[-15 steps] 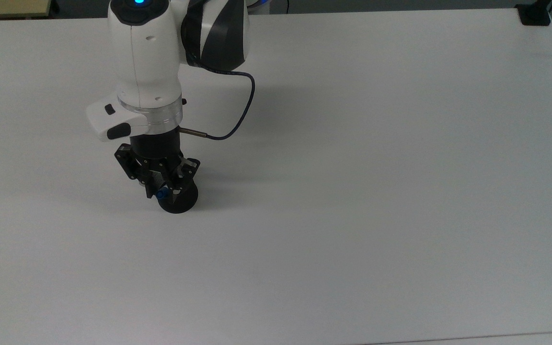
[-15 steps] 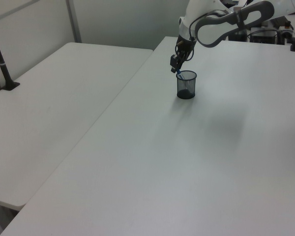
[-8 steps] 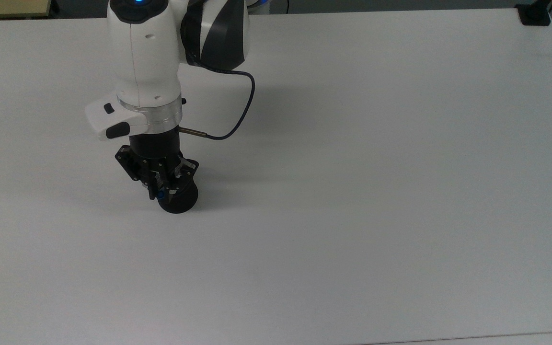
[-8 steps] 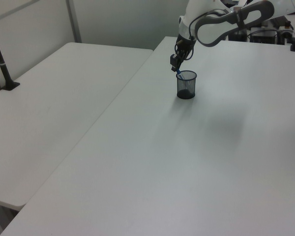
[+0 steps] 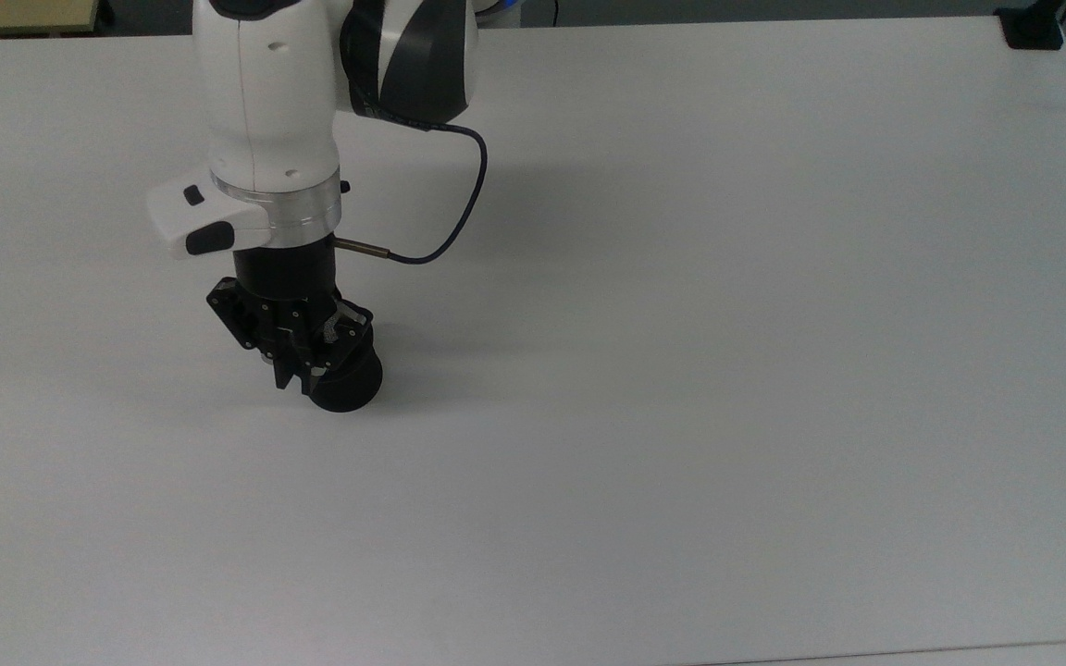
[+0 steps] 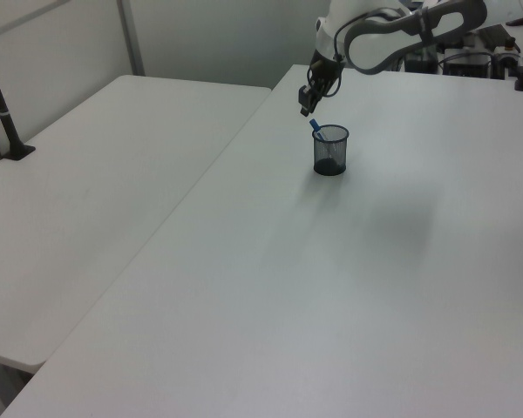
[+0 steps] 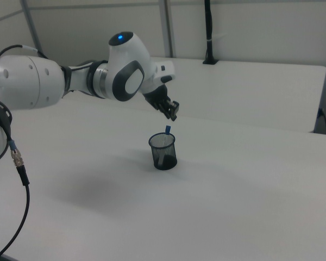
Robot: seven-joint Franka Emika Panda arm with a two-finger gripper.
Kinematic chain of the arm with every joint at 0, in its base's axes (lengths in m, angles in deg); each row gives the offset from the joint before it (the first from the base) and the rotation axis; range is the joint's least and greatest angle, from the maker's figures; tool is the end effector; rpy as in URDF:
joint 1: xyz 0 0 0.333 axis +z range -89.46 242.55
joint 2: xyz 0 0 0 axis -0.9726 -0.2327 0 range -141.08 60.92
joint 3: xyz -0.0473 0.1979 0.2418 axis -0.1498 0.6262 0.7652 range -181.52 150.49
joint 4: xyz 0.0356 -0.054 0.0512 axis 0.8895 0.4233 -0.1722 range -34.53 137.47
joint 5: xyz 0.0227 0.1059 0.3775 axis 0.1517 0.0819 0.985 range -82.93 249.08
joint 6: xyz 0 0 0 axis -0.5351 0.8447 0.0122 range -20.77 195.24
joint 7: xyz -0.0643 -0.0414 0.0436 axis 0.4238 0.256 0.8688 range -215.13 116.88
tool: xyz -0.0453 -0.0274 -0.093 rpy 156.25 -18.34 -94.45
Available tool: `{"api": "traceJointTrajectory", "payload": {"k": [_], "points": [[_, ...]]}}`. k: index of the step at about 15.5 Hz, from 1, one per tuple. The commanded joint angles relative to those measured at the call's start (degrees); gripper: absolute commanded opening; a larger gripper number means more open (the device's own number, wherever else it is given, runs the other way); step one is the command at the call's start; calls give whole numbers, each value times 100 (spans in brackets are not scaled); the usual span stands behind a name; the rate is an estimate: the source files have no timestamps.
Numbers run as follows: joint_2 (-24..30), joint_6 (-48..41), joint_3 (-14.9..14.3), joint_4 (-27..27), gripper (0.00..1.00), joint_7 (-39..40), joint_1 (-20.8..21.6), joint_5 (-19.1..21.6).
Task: Remove the marker
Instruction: 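Lower the gripper and close it on the marker's blue cap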
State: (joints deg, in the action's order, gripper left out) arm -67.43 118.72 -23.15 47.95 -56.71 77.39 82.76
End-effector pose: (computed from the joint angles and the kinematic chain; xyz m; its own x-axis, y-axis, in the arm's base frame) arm 0.7240 -0.0688 0.4381 0.8843 -0.1948 0.4243 -0.2198 -0.9755 0.0102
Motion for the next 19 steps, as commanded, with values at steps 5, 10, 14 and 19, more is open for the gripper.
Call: {"api": "traceJointTrajectory", "payload": {"k": [5,10,14,19], "points": [[257,91,-36,-53,43,-33,-14,-56],[239,56,-19,123,66,72,12,-249],[152,47,-10,368,65,327,38,-302],[55,38,7,474,55,336,65,-539]]}}
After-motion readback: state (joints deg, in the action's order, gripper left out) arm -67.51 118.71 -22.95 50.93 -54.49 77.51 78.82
